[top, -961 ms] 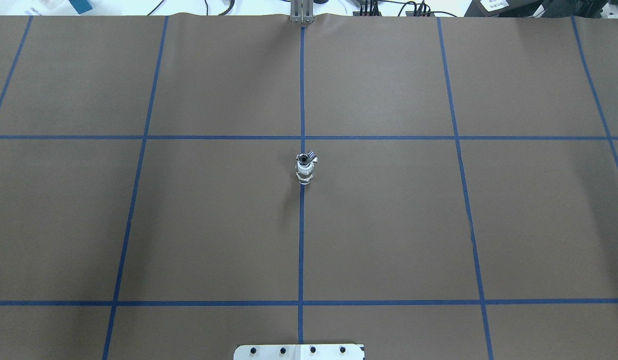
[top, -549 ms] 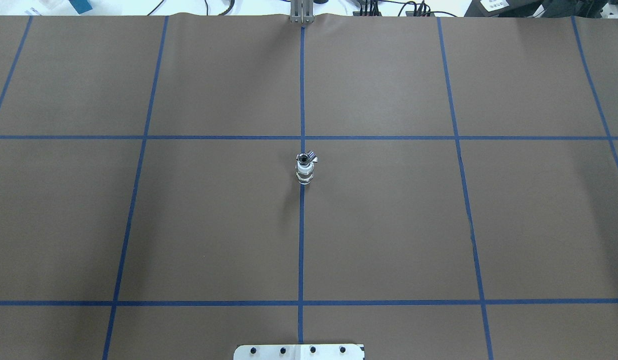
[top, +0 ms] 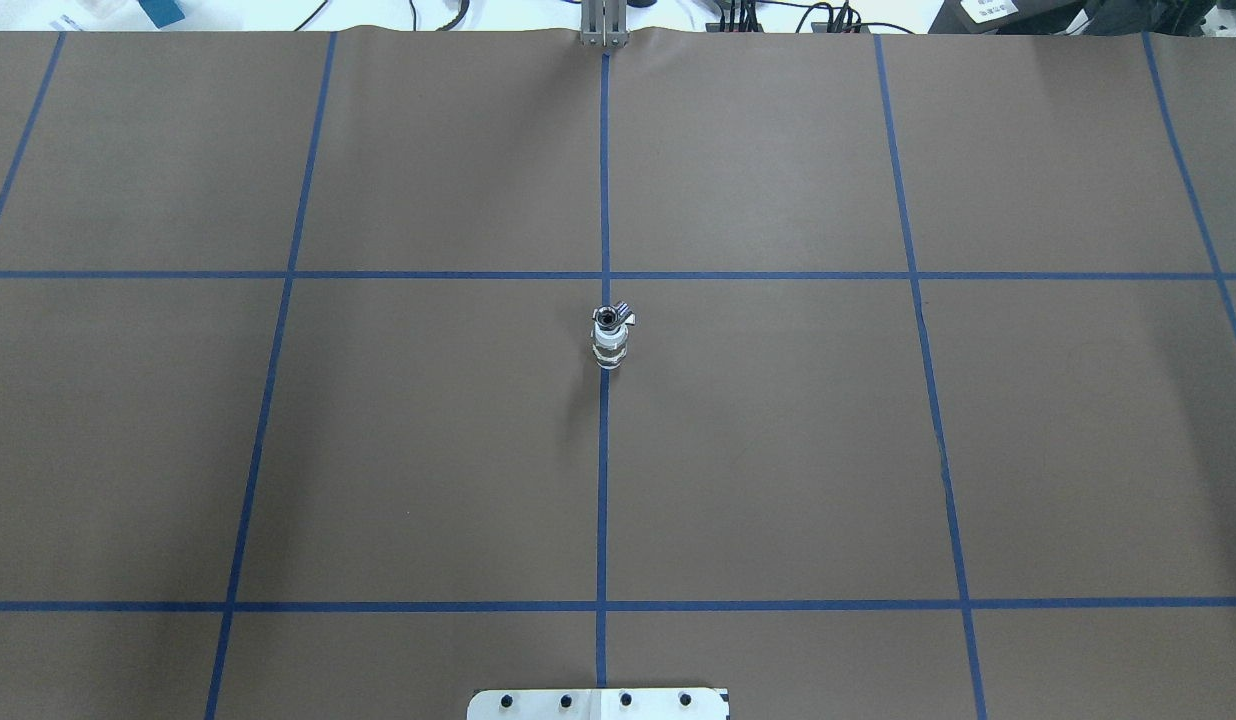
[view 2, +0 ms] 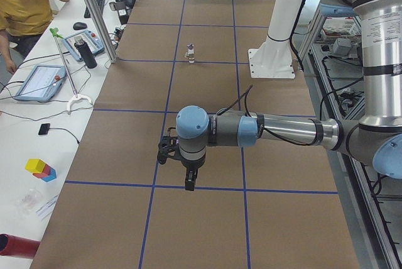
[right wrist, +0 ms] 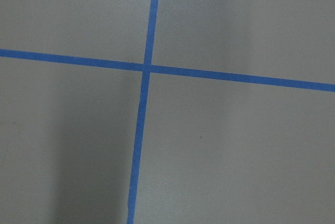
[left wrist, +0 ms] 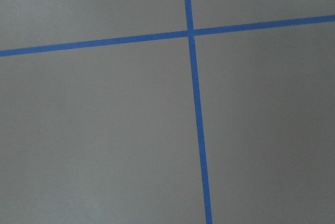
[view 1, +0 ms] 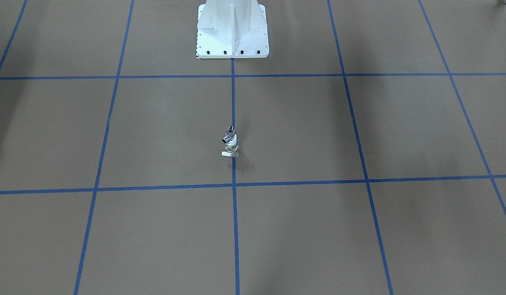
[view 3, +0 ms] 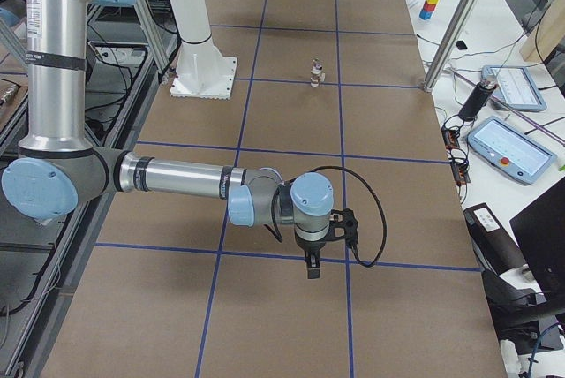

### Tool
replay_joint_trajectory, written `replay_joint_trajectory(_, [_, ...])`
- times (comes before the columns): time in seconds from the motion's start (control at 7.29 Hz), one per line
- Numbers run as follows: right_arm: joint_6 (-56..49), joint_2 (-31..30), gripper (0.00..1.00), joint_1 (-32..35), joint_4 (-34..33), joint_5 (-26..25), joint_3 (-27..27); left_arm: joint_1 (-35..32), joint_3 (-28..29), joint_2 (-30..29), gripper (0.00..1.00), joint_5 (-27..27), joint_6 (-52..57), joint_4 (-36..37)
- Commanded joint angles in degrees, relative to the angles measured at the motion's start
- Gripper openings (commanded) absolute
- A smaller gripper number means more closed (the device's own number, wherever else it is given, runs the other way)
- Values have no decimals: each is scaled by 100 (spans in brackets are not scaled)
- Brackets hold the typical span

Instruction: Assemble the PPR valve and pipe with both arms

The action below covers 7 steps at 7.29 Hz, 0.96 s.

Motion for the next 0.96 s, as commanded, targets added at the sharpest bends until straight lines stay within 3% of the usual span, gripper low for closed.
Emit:
replay_joint_trajectory(0.0, [0, -1, 100, 0, 1, -4, 0, -8, 0, 4, 100, 1, -1, 0])
replay_joint_trajectory(0.82, [0, -1, 100, 0, 1, -4, -9, 1, -9, 4, 100, 124, 8, 0])
